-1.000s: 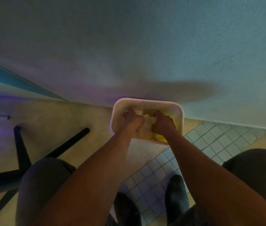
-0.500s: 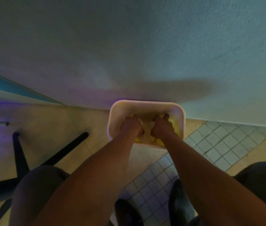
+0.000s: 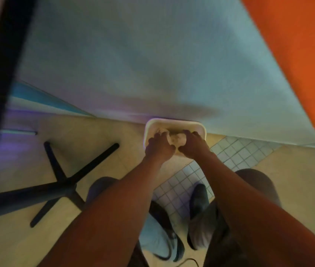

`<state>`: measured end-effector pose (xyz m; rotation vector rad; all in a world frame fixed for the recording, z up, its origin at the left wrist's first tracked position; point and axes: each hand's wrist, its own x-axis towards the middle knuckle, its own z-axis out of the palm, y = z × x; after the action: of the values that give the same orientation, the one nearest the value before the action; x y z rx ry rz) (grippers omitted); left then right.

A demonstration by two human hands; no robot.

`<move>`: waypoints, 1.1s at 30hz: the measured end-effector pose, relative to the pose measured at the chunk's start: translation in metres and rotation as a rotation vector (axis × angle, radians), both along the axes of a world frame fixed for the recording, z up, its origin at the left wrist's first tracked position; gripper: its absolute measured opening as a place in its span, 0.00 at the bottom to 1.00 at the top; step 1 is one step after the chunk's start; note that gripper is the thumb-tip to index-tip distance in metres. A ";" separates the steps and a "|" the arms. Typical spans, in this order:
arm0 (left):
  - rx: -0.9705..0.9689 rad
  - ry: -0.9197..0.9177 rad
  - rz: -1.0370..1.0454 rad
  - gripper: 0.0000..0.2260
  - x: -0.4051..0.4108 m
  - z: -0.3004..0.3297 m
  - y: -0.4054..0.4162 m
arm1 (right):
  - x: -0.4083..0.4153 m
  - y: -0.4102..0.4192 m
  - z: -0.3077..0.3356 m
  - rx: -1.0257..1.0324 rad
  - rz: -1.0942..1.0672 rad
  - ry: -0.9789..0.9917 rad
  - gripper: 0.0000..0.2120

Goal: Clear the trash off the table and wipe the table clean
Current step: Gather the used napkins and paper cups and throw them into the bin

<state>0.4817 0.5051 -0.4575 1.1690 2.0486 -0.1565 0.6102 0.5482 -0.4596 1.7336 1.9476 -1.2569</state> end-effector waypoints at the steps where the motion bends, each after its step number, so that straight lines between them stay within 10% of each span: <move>1: -0.001 -0.010 0.006 0.29 0.003 0.019 -0.009 | 0.002 -0.006 0.023 -0.009 -0.001 0.005 0.35; 15: 0.122 -0.235 0.184 0.31 0.012 0.305 -0.089 | 0.025 -0.079 0.300 -0.070 -0.012 -0.007 0.34; 33: 0.451 -0.169 0.372 0.27 -0.037 0.491 -0.189 | -0.032 -0.119 0.501 0.143 0.187 0.312 0.30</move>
<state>0.4450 0.3163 0.0331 0.9878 2.1648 0.5915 0.5777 0.4289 0.0409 1.4406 2.3644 -1.4189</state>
